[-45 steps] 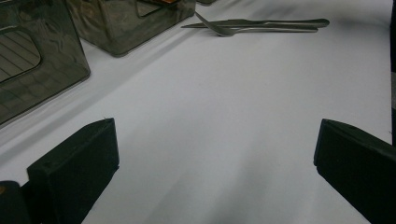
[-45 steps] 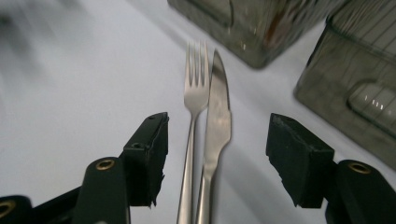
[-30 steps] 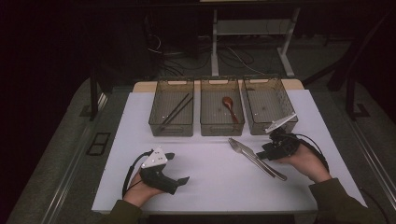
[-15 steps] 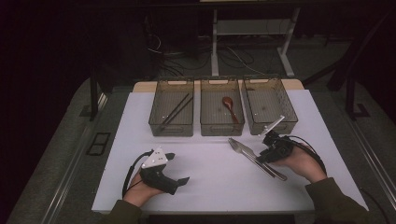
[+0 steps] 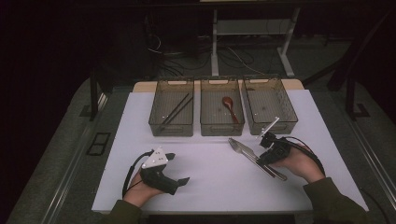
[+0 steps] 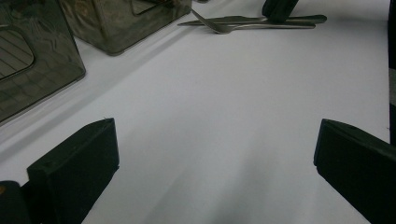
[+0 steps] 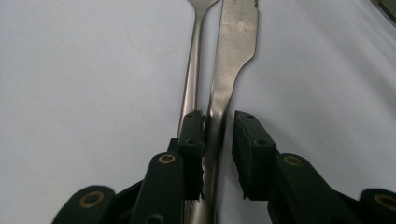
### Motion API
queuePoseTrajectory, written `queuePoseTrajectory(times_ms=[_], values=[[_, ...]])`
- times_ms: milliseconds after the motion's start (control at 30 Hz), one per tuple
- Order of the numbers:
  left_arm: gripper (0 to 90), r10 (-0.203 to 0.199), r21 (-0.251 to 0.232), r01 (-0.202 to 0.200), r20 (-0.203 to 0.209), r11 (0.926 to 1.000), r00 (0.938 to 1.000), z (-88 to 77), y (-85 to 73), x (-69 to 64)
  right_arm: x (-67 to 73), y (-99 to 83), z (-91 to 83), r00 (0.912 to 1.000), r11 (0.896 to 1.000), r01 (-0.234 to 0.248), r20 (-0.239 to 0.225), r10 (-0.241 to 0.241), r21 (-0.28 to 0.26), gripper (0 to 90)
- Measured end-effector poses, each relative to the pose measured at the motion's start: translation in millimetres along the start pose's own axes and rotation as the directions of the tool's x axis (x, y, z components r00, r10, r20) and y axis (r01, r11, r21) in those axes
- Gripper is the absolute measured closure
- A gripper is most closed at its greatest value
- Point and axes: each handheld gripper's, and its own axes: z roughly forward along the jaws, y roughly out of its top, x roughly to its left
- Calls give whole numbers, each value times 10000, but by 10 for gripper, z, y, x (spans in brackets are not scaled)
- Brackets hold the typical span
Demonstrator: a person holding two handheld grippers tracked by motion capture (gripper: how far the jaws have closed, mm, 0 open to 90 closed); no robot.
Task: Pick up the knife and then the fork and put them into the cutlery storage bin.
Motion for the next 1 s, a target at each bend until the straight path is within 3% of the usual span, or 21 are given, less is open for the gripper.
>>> queuePoseTrajectory(times_ms=[467, 1000], values=[[0, -2, 36, 2, 38, 10000, 10000, 13, 1, -11, 68, 87, 37, 9981, 9968, -60, 617, 11, 801, 746], [0, 35, 22, -35, 15, 10000, 10000, 6, 3, -13, 62, 91, 35, 9976, 9968, -126, 684, 72, 784, 789]])
